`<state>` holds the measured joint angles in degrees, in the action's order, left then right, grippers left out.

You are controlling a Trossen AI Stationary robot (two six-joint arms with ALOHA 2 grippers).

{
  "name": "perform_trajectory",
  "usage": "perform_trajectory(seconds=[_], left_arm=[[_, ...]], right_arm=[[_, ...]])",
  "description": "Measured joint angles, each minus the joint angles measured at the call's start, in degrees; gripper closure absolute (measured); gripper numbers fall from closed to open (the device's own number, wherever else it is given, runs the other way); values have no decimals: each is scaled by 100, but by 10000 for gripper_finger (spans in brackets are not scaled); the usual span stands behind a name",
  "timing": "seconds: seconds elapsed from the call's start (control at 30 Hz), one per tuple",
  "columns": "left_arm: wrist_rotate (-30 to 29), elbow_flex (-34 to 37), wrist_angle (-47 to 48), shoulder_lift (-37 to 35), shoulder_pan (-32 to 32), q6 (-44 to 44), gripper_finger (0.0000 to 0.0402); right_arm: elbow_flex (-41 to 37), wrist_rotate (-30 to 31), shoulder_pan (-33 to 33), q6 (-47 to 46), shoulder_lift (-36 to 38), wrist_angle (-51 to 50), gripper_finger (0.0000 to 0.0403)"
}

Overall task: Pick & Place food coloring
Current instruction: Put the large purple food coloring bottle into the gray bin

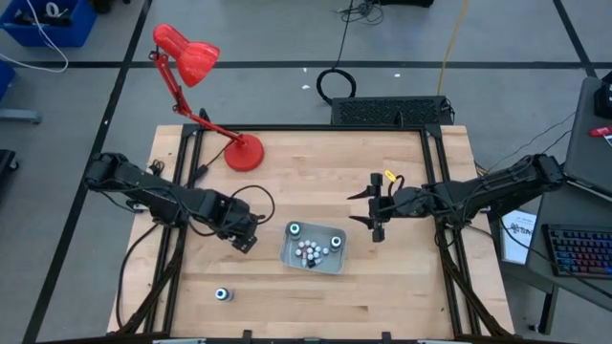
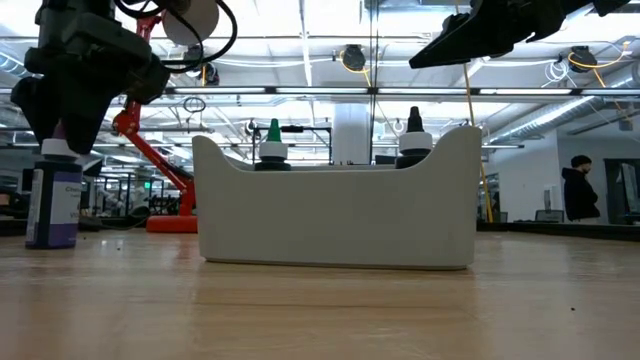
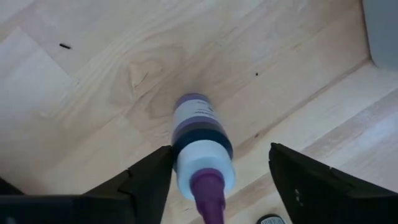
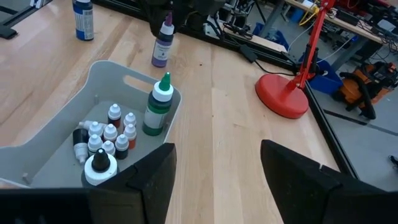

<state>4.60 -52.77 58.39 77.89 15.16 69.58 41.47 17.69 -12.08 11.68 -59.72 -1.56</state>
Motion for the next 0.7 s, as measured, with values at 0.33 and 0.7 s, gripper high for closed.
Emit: perform_trajectory(seconds=[0.33,0.7], left_arm=[[20,0,37,0,0,121,190],[106,207,-27,-22,-2,203,237]], right_arm=[[0,-2,0,-26,0,-31,182],[0,-2,0,-44,0,-49,182]])
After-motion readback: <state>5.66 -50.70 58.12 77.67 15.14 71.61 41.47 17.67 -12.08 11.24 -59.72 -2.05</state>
